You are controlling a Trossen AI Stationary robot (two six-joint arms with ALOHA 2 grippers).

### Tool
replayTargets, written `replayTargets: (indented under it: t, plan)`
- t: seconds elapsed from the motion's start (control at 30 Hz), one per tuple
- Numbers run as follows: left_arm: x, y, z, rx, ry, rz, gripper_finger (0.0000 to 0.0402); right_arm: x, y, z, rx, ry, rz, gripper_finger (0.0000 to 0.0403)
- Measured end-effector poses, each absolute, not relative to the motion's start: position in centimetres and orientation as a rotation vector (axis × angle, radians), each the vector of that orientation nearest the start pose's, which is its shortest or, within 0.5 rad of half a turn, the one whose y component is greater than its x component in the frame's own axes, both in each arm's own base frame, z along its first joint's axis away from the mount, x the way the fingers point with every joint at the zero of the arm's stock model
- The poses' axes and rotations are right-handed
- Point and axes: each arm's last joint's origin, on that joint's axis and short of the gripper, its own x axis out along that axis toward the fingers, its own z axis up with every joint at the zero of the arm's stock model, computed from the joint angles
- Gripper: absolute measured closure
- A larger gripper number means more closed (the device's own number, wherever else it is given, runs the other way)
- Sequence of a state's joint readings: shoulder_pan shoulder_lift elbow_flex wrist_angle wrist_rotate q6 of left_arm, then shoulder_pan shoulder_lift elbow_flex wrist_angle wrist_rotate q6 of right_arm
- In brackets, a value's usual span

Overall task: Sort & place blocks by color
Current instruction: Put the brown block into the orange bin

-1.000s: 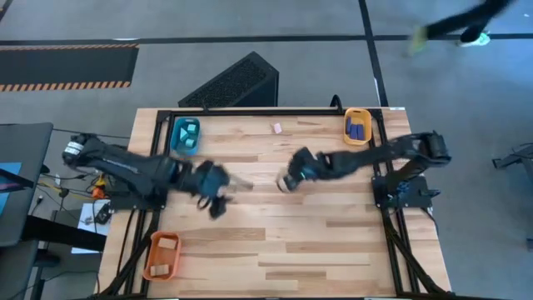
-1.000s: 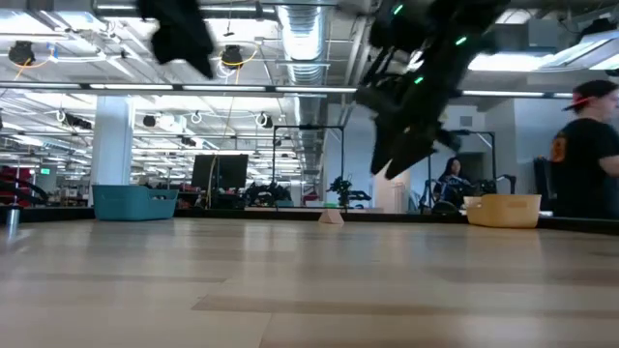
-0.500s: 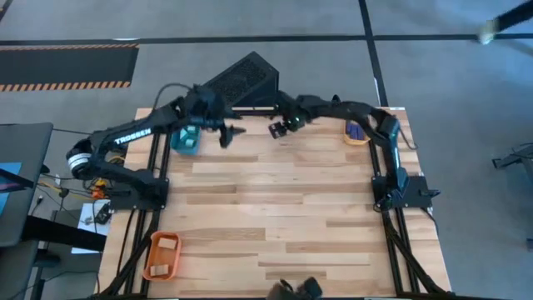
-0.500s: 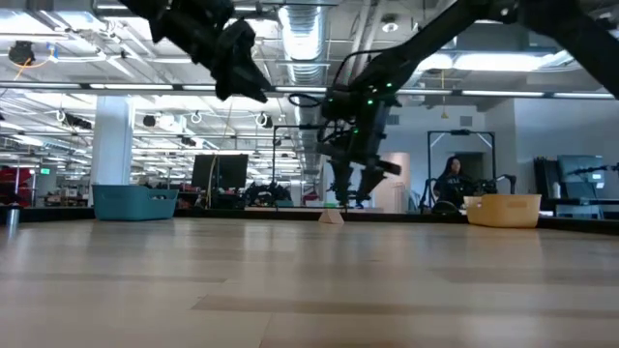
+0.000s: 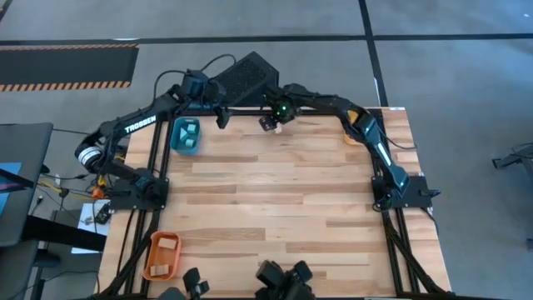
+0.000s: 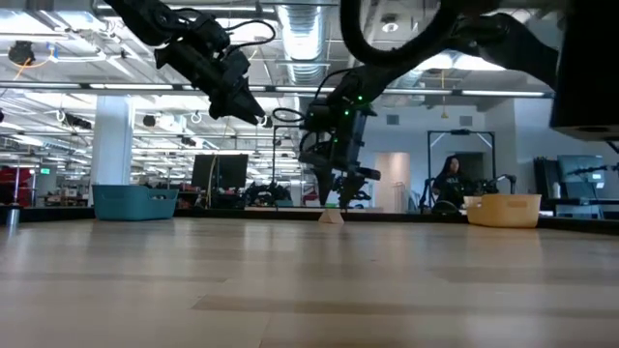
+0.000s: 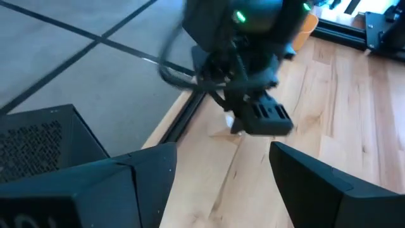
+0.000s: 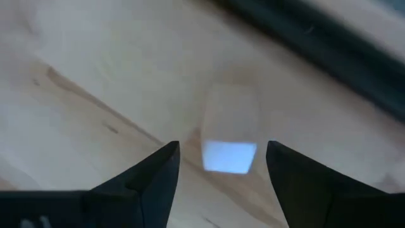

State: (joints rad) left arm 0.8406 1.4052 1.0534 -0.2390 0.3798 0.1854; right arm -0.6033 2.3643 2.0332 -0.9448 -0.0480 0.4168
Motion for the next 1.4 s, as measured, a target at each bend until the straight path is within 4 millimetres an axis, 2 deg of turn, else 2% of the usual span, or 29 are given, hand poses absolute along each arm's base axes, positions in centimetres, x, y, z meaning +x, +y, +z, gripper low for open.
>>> replayTargets:
  t: [0.13, 0.23, 0.37, 0.6, 0.77, 0.97, 1.07, 1.13, 1.27, 1.4]
  plan:
    - [21.1, 22.3, 28.3, -0.147, 0.528, 0.402, 0.0164, 39.7, -28.9, 17.8, 0.796, 1.095, -0.754, 0.0143]
    - [21.1, 22.3, 28.3, -0.117, 0.53, 0.396, 0.0164, 38.8, -29.7, 17.2, 0.892, 1.115, -0.724, 0.0143]
    - [21.0, 22.4, 28.3, -0.078, 0.535, 0.388, 0.0164, 38.8, -30.1, 15.9, 1.007, 1.116, -0.638, 0.0143]
    - [20.9, 22.5, 28.4, 0.015, 0.547, 0.372, 0.0164, 38.4, -30.7, 16.3, 1.013, 1.1, -0.639, 0.0153]
    - [20.7, 23.0, 28.7, 0.068, 0.527, 0.386, 0.0164, 37.6, -31.7, 16.2, 1.024, 1.088, -0.665, 0.0207]
    - [20.1, 23.7, 28.9, 0.1, 0.509, 0.419, 0.0164, 36.4, -32.3, 16.1, 1.02, 1.142, -0.669, 0.0314]
    - [19.6, 24.1, 29.0, 0.116, 0.513, 0.433, 0.0164, 35.5, -31.9, 16.0, 0.986, 1.25, -0.675, 0.0373]
    - [19.4, 24.3, 28.9, 0.122, 0.516, 0.439, 0.0164, 35.2, -31.2, 15.9, 0.954, 1.339, -0.655, 0.0393]
    - [19.0, 24.6, 28.9, 0.118, 0.517, 0.457, 0.0164, 35.6, -29.3, 16.0, 0.9, 1.462, -0.595, 0.0382]
    - [18.7, 24.8, 28.9, 0.114, 0.52, 0.468, 0.0164, 37.0, -26.1, 17.2, 0.808, 1.529, -0.496, 0.0394]
